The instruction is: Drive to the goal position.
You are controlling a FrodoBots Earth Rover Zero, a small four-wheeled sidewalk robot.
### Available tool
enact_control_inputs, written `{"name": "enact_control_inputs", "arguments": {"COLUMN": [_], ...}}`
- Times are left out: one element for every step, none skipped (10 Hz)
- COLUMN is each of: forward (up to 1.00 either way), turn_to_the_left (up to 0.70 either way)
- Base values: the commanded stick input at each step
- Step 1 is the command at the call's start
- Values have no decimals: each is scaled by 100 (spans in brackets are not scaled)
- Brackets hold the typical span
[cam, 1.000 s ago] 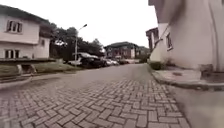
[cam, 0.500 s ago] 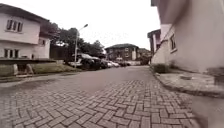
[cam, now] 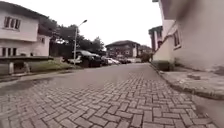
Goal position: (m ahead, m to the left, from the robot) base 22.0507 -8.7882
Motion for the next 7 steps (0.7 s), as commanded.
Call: {"name": "enact_control_inputs", "arguments": {"forward": [70, 70, 70, 70, 70, 70, 70], "turn_to_the_left": [0, 0, 0, -8, -30, -35, -35]}}
